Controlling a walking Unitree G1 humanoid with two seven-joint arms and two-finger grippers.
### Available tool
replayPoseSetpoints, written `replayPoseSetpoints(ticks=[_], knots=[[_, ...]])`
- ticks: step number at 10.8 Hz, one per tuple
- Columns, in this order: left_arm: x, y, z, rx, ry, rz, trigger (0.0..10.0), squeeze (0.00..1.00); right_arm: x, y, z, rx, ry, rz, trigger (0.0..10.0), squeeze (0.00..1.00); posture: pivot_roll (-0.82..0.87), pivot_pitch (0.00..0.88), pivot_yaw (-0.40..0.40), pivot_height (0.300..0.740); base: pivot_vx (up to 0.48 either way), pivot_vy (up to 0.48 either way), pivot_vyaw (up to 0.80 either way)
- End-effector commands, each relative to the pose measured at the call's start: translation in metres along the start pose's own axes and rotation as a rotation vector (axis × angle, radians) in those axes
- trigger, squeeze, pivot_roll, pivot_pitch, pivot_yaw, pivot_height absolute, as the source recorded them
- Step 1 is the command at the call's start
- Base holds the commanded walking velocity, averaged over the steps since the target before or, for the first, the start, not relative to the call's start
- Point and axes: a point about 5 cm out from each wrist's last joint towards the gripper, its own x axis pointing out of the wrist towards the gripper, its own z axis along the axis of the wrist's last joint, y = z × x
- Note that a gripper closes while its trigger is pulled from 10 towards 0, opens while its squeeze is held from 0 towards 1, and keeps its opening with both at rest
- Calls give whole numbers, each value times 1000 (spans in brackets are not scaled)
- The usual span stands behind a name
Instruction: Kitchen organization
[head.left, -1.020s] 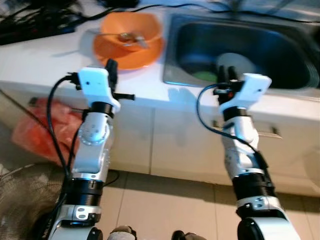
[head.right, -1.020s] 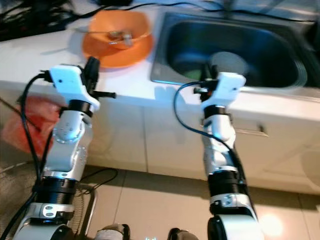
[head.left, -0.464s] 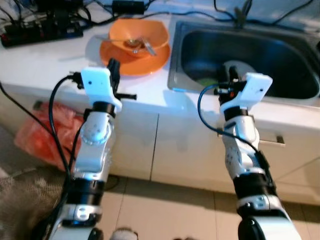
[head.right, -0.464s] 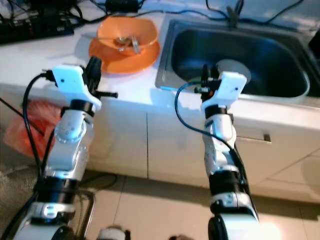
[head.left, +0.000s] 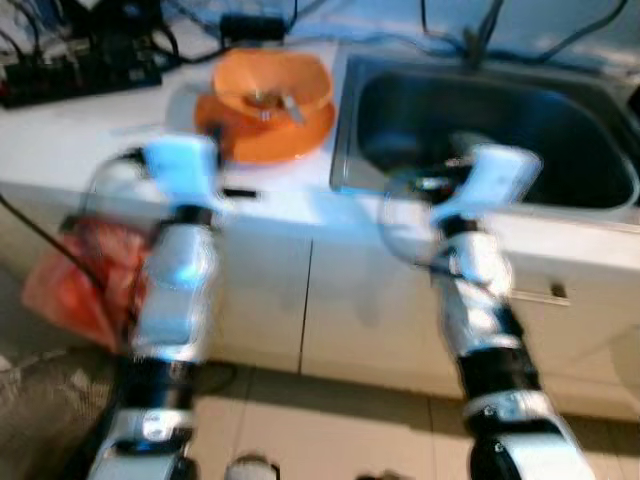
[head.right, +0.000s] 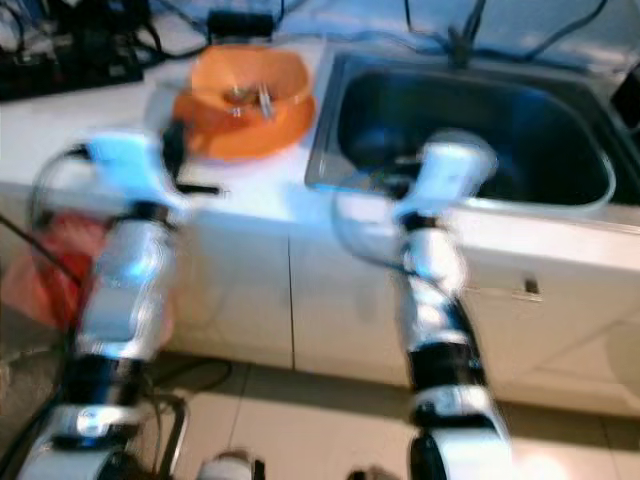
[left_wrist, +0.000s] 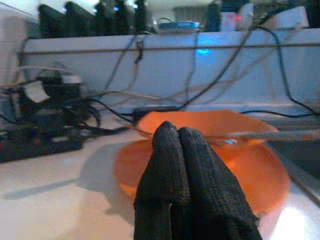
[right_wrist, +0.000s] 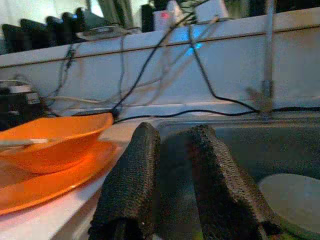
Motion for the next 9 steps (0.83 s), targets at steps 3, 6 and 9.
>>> replayPoseSetpoints(ticks=[3,6,9], knots=[[0,-11,-1,-15,5,-32,10000,0,0,-13,3,-17,-10,-35,10000,0,233,138,-23,740,271,0,0],[0,-11,0,-13,4,-31,10000,0,0,-13,3,-17,-10,-37,10000,0,235,140,-25,740,270,0,0],[-1,-12,1,-12,-1,-35,10000,0,0,-14,3,-17,-11,-42,10000,0,235,141,-24,740,270,0,0]])
